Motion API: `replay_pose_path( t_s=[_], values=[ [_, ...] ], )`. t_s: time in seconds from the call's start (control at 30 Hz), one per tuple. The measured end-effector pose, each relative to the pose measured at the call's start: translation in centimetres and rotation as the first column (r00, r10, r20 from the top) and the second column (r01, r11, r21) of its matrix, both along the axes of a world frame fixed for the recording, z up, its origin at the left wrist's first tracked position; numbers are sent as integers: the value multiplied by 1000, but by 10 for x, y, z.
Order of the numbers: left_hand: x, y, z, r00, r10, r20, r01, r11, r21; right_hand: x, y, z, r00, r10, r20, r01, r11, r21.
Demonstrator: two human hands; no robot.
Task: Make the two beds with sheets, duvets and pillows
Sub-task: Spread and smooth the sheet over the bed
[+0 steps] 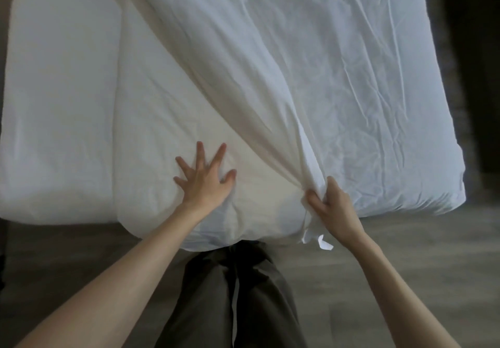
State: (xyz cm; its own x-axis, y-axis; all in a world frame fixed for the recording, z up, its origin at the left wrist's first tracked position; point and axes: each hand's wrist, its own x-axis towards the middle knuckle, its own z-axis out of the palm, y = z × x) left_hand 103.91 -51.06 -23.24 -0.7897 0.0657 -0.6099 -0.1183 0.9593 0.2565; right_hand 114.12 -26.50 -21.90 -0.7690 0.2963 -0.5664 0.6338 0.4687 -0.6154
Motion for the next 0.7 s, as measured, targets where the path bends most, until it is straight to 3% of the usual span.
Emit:
replay_pose_path(
  t_s=[0.13,0.2,0.27,0.33,0.4,0.47,0.57,0.7],
  values=[
    [4,-3,-6,982,-90,168,98,994,-40,6,13,-19,996,-92,21,84,968,238],
    [4,-5,-6,988,-71,136,75,997,-24,0,9,-19,991,-128,-35,132,928,349],
    [8,-6,-2,997,-78,25,79,996,-31,-6,-6,-11,984,102,-149,-16,872,489],
    [16,-7,0,992,-117,-50,115,993,-42,-12,-31,-5,876,442,-192,-272,783,559],
    [22,-12,-2,993,-118,7,118,992,-37,-15,-50,-9,761,641,-100,-517,692,504],
    [27,-19,-5,988,-103,111,107,994,-29,-13,-52,-21,727,678,111,-659,642,393],
    [30,-34,-2,974,-151,171,154,988,-5,-9,-43,-25,762,582,283,-646,705,292],
    [23,-48,17,960,-193,202,194,981,15,-20,-46,5,824,478,303,-551,801,233]
  ],
)
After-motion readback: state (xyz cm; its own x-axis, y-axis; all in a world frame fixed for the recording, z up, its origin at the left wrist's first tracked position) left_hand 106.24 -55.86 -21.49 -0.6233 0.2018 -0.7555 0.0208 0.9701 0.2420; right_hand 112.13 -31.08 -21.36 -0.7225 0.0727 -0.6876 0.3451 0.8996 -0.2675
